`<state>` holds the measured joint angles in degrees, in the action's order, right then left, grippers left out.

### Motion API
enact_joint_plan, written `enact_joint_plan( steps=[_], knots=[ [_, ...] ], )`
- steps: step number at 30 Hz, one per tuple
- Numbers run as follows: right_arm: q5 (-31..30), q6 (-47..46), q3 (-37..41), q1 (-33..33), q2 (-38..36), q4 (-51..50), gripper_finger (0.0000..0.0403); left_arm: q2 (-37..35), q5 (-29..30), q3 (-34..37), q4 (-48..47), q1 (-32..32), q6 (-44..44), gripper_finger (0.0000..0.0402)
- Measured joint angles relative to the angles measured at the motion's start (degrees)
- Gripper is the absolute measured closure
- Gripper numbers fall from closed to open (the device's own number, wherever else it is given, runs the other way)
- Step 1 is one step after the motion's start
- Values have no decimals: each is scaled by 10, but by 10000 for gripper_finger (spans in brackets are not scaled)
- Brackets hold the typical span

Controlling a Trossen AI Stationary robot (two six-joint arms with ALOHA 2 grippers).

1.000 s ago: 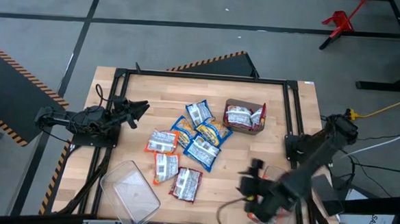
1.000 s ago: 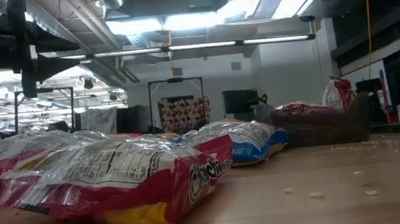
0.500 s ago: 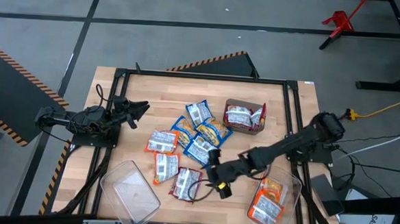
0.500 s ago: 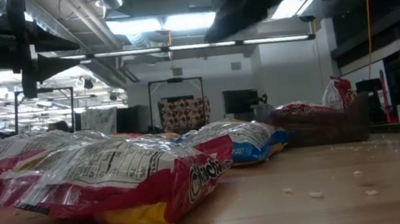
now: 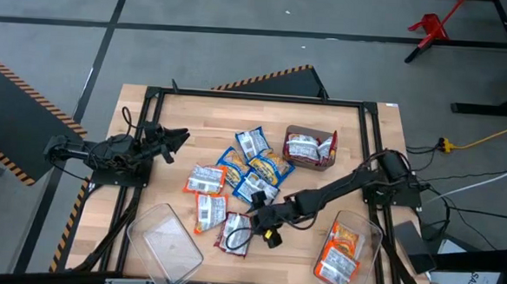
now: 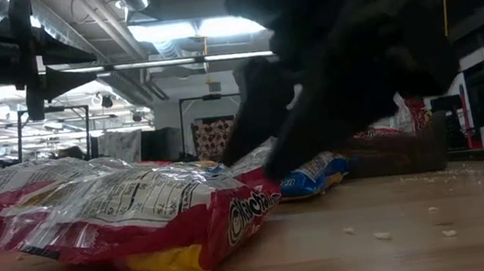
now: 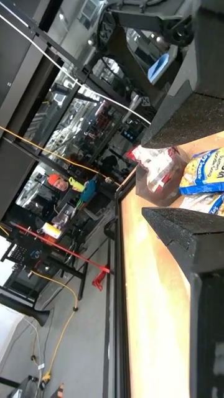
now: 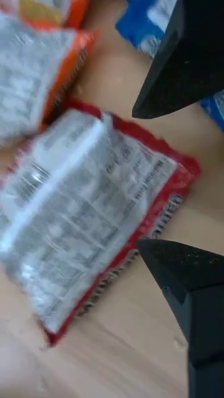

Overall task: Sort Maruchan noodles
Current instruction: Put the red noodle pack into the black bin

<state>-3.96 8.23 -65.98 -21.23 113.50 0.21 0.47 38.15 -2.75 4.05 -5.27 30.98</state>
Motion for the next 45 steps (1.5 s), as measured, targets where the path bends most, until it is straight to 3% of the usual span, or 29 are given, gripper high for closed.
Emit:
enact_joint_plan(
  steps=[7, 11, 29, 37, 45],
  knots=[
    [10, -9, -1, 8, 30, 1, 87, 0, 2, 0, -9, 0, 0, 243],
    [-4, -22, -1, 7, 30, 0, 109, 0, 2, 0, -10, 0, 0, 243],
    [-37, -81, -1, 8, 31, -5, 391, 0, 2, 0, -11, 0, 0, 243],
    [-84, -136, -1, 2, 28, -5, 401, 0, 2, 0, -11, 0, 0, 243],
    [-93, -226, 0, 3, -20, -5, 402, 0, 2, 0, -11, 0, 3, 243]
  ],
)
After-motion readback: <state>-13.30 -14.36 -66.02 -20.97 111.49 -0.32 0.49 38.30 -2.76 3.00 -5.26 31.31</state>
